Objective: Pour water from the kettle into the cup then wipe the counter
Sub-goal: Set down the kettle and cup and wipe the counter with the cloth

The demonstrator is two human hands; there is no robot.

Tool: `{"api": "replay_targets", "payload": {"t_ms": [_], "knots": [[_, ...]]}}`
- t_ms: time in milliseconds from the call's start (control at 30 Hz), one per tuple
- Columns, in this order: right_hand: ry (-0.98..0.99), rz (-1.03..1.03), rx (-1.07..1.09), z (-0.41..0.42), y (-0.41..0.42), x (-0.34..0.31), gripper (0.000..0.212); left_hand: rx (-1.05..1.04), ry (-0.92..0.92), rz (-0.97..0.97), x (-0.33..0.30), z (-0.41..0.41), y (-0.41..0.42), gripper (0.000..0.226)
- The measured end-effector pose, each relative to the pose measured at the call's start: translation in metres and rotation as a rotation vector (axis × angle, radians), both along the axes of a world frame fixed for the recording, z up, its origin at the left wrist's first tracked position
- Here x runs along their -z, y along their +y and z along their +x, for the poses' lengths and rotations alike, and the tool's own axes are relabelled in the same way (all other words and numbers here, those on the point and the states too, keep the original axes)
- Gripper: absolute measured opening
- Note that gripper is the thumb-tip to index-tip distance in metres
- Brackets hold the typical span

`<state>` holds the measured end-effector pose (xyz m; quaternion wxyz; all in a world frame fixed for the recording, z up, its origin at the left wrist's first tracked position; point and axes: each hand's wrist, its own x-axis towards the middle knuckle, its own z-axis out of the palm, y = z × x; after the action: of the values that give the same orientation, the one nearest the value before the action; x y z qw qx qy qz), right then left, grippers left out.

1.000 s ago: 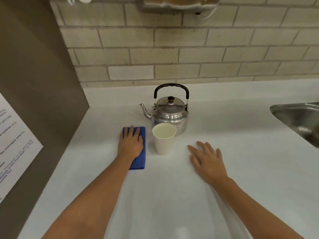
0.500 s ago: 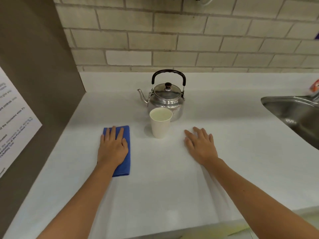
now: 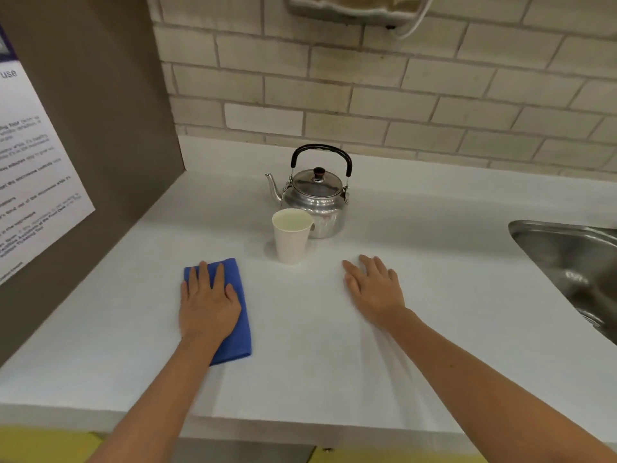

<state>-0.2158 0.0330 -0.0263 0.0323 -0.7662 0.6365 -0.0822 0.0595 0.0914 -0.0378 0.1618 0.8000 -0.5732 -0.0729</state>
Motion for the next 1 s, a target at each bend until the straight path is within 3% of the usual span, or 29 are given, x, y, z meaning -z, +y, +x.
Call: {"api": "replay_targets", "payload": {"t_ms": [233,433,800,1000], "knots": [[0.010,0.061,-0.024,-0.052,-0.013,0.000,0.042,-0.095,-0.102,-0.003,0.004,-0.106,0.019,0.056],[-0.152,0.130,-0.062,-0.075,-0.020,-0.002,0.043,0.104,-0.094,0.034,0.005,-0.214,0.008,0.057],[-0.217,0.112,-0.022,-0.107,-0.032,0.013,0.046,0.306,-0.069,0.036,-0.008,-0.247,-0.122,0.054],[-0.262,0.111,0.011,-0.103,-0.032,0.010,0.044,0.298,-0.046,-0.006,0.007,-0.239,-0.091,0.054]]}}
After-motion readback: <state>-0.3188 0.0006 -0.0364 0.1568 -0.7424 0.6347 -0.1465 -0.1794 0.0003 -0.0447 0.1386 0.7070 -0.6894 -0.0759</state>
